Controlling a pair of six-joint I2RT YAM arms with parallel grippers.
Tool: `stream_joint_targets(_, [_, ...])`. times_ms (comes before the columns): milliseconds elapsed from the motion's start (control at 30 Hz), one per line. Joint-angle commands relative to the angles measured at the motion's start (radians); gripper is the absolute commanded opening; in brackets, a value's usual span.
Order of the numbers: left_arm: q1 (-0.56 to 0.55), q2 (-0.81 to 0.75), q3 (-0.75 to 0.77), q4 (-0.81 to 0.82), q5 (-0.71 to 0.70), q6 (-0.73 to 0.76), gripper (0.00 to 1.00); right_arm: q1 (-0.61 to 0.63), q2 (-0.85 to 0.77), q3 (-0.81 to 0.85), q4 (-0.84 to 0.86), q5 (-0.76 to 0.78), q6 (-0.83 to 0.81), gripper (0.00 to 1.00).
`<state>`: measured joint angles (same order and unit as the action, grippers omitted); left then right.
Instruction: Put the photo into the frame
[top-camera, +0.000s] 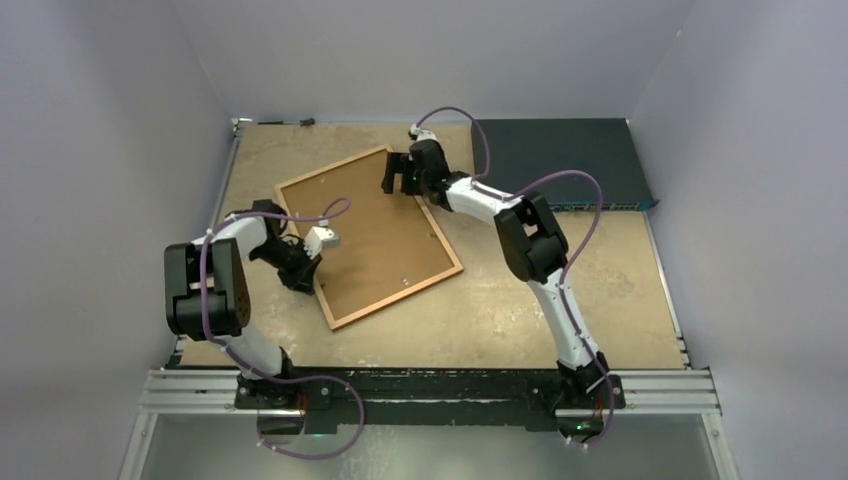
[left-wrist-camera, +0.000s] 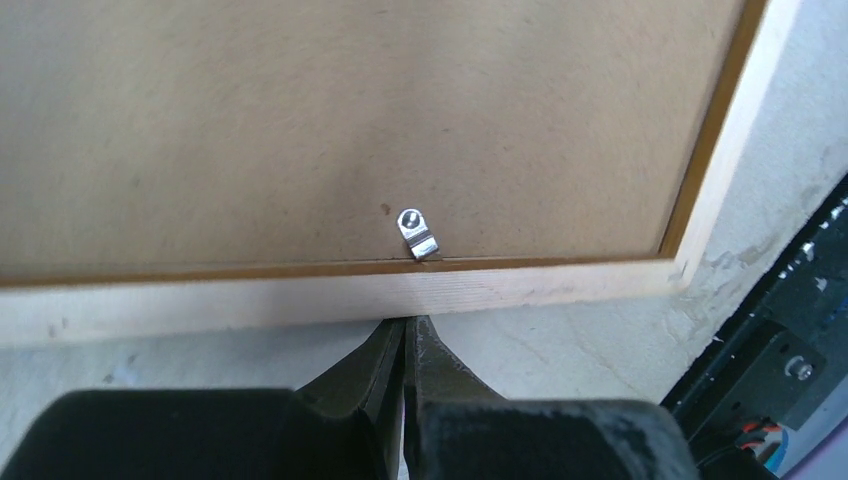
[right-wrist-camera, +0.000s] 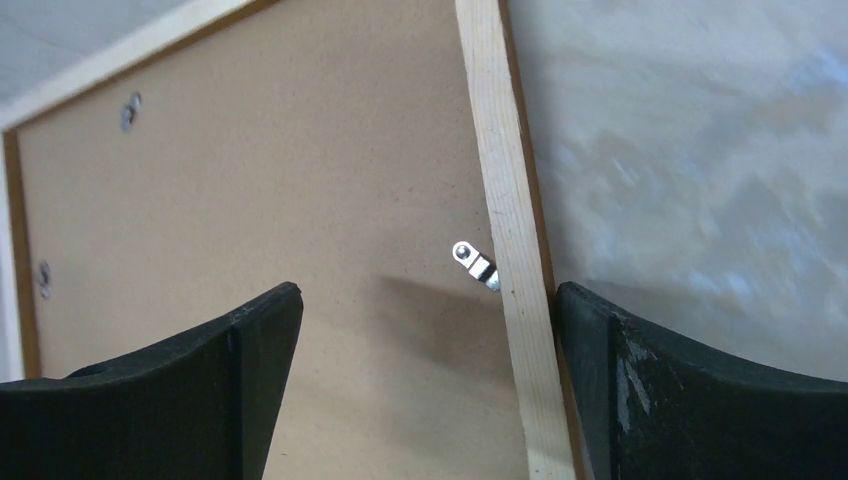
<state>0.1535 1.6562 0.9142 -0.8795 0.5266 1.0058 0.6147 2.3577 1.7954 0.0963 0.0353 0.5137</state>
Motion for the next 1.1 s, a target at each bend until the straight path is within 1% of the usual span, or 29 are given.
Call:
stream_joint_targets(0, [-0.092, 0.032, -0.018, 0.023, 0.024, 0.089, 0.0, 0.041, 0.053, 0.215, -0.038, -0.213, -0.006, 0.99])
stream_joint_targets(67, [-0.111, 0.046, 0.01, -0.006, 0.023, 0.103, 0.0, 0.046, 0.051, 0.249, -0.074, -0.17, -0.028, 0.99])
stream_joint_targets(133, [-0.111, 0.052, 0.049, -0.036, 0.023, 0.107, 0.0, 0.046, -0.01, 0.201, -0.089, -0.11, -0.036, 0.99])
stream_joint_targets(233, [-0.083, 0.045, 0.148, -0.134, 0.02, 0.134, 0.0, 0.043, -0.166, 0.028, -0.048, 0.003, -0.029, 0.99])
stream_joint_targets(300, [-0.026, 0.045, 0.244, -0.216, 0.04, 0.167, 0.01, 0.043, -0.292, -0.106, 0.001, 0.056, -0.015, 0.99])
stream_joint_targets(367, [0.028, 0.077, 0.37, -0.263, 0.047, 0.15, 0.03, 0.043, -0.404, -0.233, 0.03, 0.079, -0.004, 0.99])
stream_joint_targets(400, [0.055, 0.105, 0.436, -0.257, 0.044, 0.103, 0.03, 0.044, -0.453, -0.295, 0.05, 0.051, 0.004, 0.99])
stream_joint_targets(433, [0.077, 0.135, 0.498, -0.217, 0.036, 0.036, 0.03, 0.046, -0.521, -0.367, 0.07, 0.011, 0.018, 0.99])
stream_joint_targets(500, [0.114, 0.197, 0.6, -0.093, -0.004, -0.144, 0.03, 0.059, -0.595, -0.49, 0.107, -0.043, 0.049, 0.99])
stream_joint_targets(533, [0.125, 0.227, 0.635, -0.012, -0.019, -0.215, 0.03, 0.073, -0.62, -0.541, 0.112, -0.066, 0.053, 0.99])
stream_joint_targets(667, [0.132, 0.348, 0.743, 0.184, -0.102, -0.438, 0.03, 0.127, -0.706, -0.68, 0.088, -0.066, 0.056, 0.99])
stream_joint_targets(733, [0.132, 0.405, 0.815, 0.23, -0.1, -0.502, 0.03, 0.141, -0.756, -0.757, 0.089, -0.068, 0.06, 0.99])
stream_joint_targets(900, [0.117, 0.553, 1.002, 0.232, -0.074, -0.606, 0.06, 0.174, -0.863, -0.88, 0.125, -0.123, 0.066, 0.99])
stream_joint_targets(967, [0.108, 0.598, 1.058, 0.224, -0.058, -0.623, 0.09, 0.18, -0.88, -0.913, 0.13, -0.142, 0.068, 0.98])
stream_joint_targets(1067, [0.081, 0.662, 1.125, 0.196, -0.075, -0.619, 0.12, 0.181, -0.896, -0.954, 0.138, -0.16, 0.082, 0.99])
